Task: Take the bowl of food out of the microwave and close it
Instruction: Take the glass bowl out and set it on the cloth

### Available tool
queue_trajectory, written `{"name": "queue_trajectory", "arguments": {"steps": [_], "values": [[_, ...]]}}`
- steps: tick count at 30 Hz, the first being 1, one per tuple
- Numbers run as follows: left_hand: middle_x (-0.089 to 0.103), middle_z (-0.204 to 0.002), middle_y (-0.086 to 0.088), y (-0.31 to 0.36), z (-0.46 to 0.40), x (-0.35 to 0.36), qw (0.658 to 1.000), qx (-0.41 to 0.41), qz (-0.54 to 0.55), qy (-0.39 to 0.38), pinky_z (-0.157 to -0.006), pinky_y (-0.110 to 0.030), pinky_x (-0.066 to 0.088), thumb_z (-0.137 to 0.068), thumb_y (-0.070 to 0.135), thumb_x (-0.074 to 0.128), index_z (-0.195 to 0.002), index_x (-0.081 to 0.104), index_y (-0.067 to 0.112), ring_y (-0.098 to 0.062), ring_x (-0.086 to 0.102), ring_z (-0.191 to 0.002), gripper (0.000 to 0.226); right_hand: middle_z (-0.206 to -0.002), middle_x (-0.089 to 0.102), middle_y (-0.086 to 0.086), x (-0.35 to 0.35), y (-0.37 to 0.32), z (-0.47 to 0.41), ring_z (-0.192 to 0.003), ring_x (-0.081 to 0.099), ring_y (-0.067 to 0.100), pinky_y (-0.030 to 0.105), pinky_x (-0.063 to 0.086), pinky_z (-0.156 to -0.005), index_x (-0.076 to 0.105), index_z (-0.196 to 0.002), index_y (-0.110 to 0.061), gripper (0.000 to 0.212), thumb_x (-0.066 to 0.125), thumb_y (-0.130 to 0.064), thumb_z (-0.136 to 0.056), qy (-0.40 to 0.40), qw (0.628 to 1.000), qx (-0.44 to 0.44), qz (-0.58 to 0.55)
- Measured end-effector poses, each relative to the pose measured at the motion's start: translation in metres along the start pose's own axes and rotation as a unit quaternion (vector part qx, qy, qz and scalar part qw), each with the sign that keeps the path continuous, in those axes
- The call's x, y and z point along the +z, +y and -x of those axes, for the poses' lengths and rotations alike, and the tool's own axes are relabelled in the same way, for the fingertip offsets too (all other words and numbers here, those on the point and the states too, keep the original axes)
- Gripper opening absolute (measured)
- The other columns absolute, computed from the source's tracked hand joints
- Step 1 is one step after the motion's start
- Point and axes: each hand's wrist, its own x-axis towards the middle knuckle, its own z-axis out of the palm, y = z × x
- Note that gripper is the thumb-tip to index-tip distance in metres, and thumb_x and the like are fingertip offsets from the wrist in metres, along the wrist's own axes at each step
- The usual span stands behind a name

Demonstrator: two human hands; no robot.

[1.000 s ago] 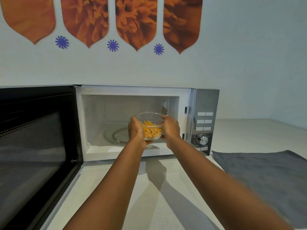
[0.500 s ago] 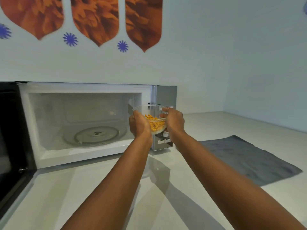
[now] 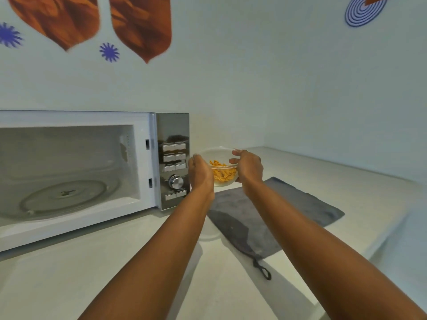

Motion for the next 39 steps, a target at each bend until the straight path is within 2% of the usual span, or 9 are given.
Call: {"name": "queue_trajectory", "arguments": {"steps": [5, 15, 18, 23, 27, 30, 32, 35, 39], "values": [[0.046, -0.141, -0.014, -0.026, -0.010, 0.028, 0.997, -0.050, -0.019, -0.054, -0.110, -0.045, 0.036, -0.099, 0.034, 0.022, -0.139, 0.037, 0.017, -0.030, 0.047, -0.127, 0.046, -0.079, 0.066, -0.003, -0.025, 0.016, -0.027, -0.095, 0.064, 0.026, 0.049, 0.049, -0.094, 0.061, -0.078, -0.030, 0.027, 0.035, -0.025, -0.080, 0.029, 0.999, 0.002, 0.021], [0.053, -0.134, -0.017, -0.080, -0.033, 0.070, 0.986, -0.111, -0.049, -0.117, -0.098, -0.036, 0.044, -0.100, 0.030, 0.024, -0.135, 0.041, 0.010, -0.031, 0.053, -0.119, 0.043, -0.095, 0.069, 0.010, -0.059, 0.074, -0.082, -0.099, 0.062, 0.030, 0.051, 0.048, -0.095, 0.064, -0.096, -0.017, 0.034, 0.031, -0.017, -0.086, 0.027, 0.998, 0.018, 0.044], [0.058, -0.128, -0.019, -0.098, -0.040, 0.078, 0.983, -0.121, -0.059, -0.125, -0.083, -0.031, 0.046, -0.100, 0.030, 0.026, -0.132, 0.043, 0.009, -0.031, 0.058, -0.110, 0.042, -0.109, 0.068, 0.014, -0.065, 0.092, -0.097, -0.105, 0.060, 0.033, 0.052, 0.046, -0.097, 0.064, -0.101, -0.015, 0.038, 0.029, -0.016, -0.087, 0.017, 0.997, 0.027, 0.066], [0.059, -0.105, -0.013, -0.123, -0.050, 0.088, 0.981, -0.124, -0.077, -0.127, -0.072, -0.030, 0.047, -0.100, 0.032, 0.023, -0.134, 0.041, 0.013, -0.018, 0.059, -0.074, 0.042, -0.122, 0.061, 0.017, -0.073, 0.113, -0.116, -0.112, 0.055, 0.034, 0.051, 0.043, -0.100, 0.062, -0.108, -0.013, 0.039, 0.028, -0.017, -0.090, 0.002, 0.994, 0.032, 0.103], [0.060, -0.122, -0.017, -0.138, -0.057, 0.093, 0.978, -0.140, -0.084, -0.126, -0.072, -0.030, 0.048, -0.100, 0.033, 0.024, -0.136, 0.039, 0.016, -0.021, 0.060, -0.084, 0.043, -0.123, 0.060, 0.020, -0.077, 0.125, -0.127, -0.115, 0.054, 0.035, 0.049, 0.041, -0.102, 0.062, -0.109, -0.009, 0.038, 0.029, -0.015, -0.091, -0.015, 0.993, 0.028, 0.115], [0.063, -0.117, -0.015, -0.143, -0.059, 0.095, 0.980, -0.135, -0.089, -0.114, -0.061, -0.026, 0.049, -0.100, 0.034, 0.025, -0.135, 0.041, 0.015, -0.018, 0.061, -0.076, 0.043, -0.122, 0.061, 0.020, -0.078, 0.129, -0.131, -0.115, 0.054, 0.035, 0.050, 0.041, -0.102, 0.061, -0.109, -0.009, 0.037, 0.029, -0.014, -0.091, -0.025, 0.992, 0.028, 0.120], [0.065, -0.112, -0.015, -0.146, -0.060, 0.096, 0.979, -0.132, -0.106, -0.111, -0.072, -0.030, 0.052, -0.099, 0.035, 0.025, -0.134, 0.042, 0.012, -0.022, 0.064, -0.088, 0.045, -0.120, 0.062, 0.020, -0.079, 0.132, -0.133, -0.114, 0.054, 0.034, 0.049, 0.041, -0.102, 0.061, -0.108, -0.009, 0.037, 0.030, -0.013, -0.090, -0.025, 0.992, 0.028, 0.123], [0.050, -0.138, -0.017, -0.151, -0.062, 0.097, 0.974, -0.114, -0.157, -0.116, -0.106, -0.042, 0.040, -0.099, 0.036, 0.022, -0.140, 0.036, 0.013, -0.030, 0.050, -0.123, 0.048, -0.111, 0.066, 0.020, -0.080, 0.136, -0.135, -0.110, 0.057, 0.034, 0.049, 0.041, -0.101, 0.060, -0.107, -0.007, 0.036, 0.028, -0.011, -0.090, -0.028, 0.992, 0.030, 0.123], [0.041, -0.146, -0.016, -0.151, -0.059, 0.097, 0.969, -0.081, -0.201, -0.115, -0.111, -0.044, 0.033, -0.100, 0.035, 0.019, -0.143, 0.030, 0.015, -0.030, 0.042, -0.131, 0.049, -0.108, 0.068, 0.018, -0.082, 0.138, -0.134, -0.109, 0.058, 0.032, 0.048, 0.041, -0.101, 0.059, -0.107, -0.010, 0.036, 0.028, -0.012, -0.091, -0.030, 0.989, 0.026, 0.140]]}}
